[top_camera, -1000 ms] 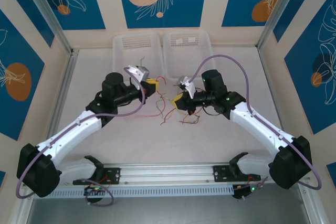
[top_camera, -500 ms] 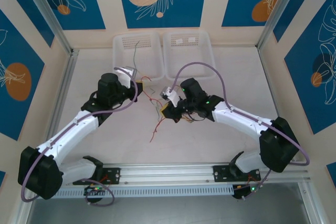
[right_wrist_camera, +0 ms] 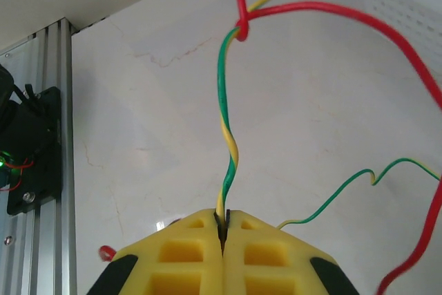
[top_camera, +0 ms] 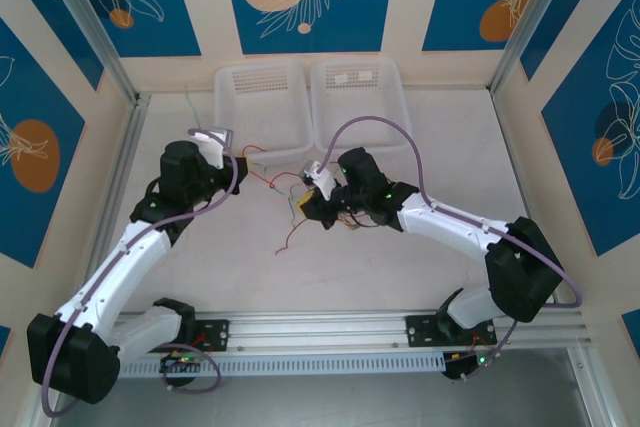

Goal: Untangle the cables

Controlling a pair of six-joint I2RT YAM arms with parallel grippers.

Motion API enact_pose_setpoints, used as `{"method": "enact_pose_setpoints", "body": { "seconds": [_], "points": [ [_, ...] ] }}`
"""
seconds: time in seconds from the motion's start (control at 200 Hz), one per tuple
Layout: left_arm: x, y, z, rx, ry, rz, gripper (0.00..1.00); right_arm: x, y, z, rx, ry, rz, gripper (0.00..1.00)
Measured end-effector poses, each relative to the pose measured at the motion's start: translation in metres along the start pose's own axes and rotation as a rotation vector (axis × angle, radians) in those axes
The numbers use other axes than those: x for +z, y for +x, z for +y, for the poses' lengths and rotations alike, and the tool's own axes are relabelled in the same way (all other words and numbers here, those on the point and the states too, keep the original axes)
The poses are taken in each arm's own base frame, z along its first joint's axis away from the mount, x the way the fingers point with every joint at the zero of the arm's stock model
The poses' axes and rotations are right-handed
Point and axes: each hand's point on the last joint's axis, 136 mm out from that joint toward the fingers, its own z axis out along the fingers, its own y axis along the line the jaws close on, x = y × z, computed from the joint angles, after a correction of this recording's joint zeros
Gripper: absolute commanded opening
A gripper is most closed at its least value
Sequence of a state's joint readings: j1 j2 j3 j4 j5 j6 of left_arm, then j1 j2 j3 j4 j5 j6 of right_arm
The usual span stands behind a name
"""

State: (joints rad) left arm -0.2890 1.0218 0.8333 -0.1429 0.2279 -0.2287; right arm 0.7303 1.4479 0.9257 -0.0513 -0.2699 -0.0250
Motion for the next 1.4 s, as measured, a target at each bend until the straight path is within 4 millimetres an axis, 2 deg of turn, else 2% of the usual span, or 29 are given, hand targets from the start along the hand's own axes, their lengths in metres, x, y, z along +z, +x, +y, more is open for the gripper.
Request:
{"method": "enact_pose_setpoints", "body": {
  "seconds": [0.17,0.325,0.36,0.43,0.485,0.54,0.625,0.715,0.755,0.815,0.89,0.965,1.085,1.145,1.21,1.27,1.32,1.4],
  "points": [
    [-0.006,-0.008,-0.001,-0.004,-0.002,-0.01,0.0,0.007,0.004,-0.012,0.051,0.012,0.024,0.0],
    [-0.015,-0.022,0.004,0.004,-0.04,-0.033,0.0,0.004,0.006,-0.026,0.102,0.036,0.034,0.0],
    [-0.02,-0.034,0.012,0.012,-0.087,-0.071,0.0,0.002,0.016,-0.03,0.138,0.049,0.07,0.0],
    [-0.042,-0.076,0.028,0.025,-0.177,-0.197,0.0,0.002,0.051,-0.042,0.239,0.078,0.183,0.0],
    [-0.061,-0.107,0.028,0.037,-0.202,-0.3,0.0,0.004,0.077,-0.05,0.308,0.099,0.267,0.0],
    [-0.079,-0.134,0.017,0.053,-0.184,-0.39,0.0,0.005,0.1,-0.056,0.364,0.119,0.341,0.0],
    [-0.096,-0.157,0.002,0.063,-0.14,-0.475,0.0,0.005,0.119,-0.055,0.408,0.128,0.408,0.0],
    [-0.098,-0.162,-0.007,0.074,-0.09,-0.488,0.0,0.004,0.119,-0.053,0.41,0.125,0.413,0.0],
    [-0.092,-0.159,-0.011,0.076,-0.06,-0.469,0.01,0.004,0.117,-0.051,0.403,0.126,0.41,0.0],
    [-0.081,-0.152,-0.017,0.082,-0.007,-0.429,0.14,0.002,0.112,-0.047,0.383,0.127,0.397,0.0],
    [-0.059,-0.133,-0.025,0.08,0.059,-0.349,0.17,-0.001,0.102,-0.042,0.351,0.13,0.374,0.0],
    [-0.032,-0.103,-0.041,0.083,0.125,-0.233,0.28,-0.003,0.094,-0.037,0.323,0.129,0.35,0.0],
    [0.001,-0.042,-0.082,0.137,0.25,-0.036,0.44,0.0,0.093,-0.036,0.299,0.142,0.342,0.0],
    [0.011,-0.014,-0.097,0.157,0.301,0.053,0.47,0.0,0.096,-0.037,0.298,0.15,0.347,0.0],
    [0.018,0.013,-0.106,0.175,0.343,0.138,0.65,0.0,0.098,-0.038,0.296,0.16,0.35,0.0],
    [0.022,0.032,-0.108,0.172,0.363,0.201,0.73,-0.002,0.097,-0.037,0.287,0.166,0.346,0.0],
    [0.023,0.048,-0.109,0.188,0.381,0.249,0.84,-0.005,0.092,-0.037,0.273,0.173,0.329,0.0],
    [0.024,0.066,-0.11,0.197,0.402,0.3,0.88,-0.013,0.081,-0.033,0.244,0.175,0.286,0.0]
  ]
}}
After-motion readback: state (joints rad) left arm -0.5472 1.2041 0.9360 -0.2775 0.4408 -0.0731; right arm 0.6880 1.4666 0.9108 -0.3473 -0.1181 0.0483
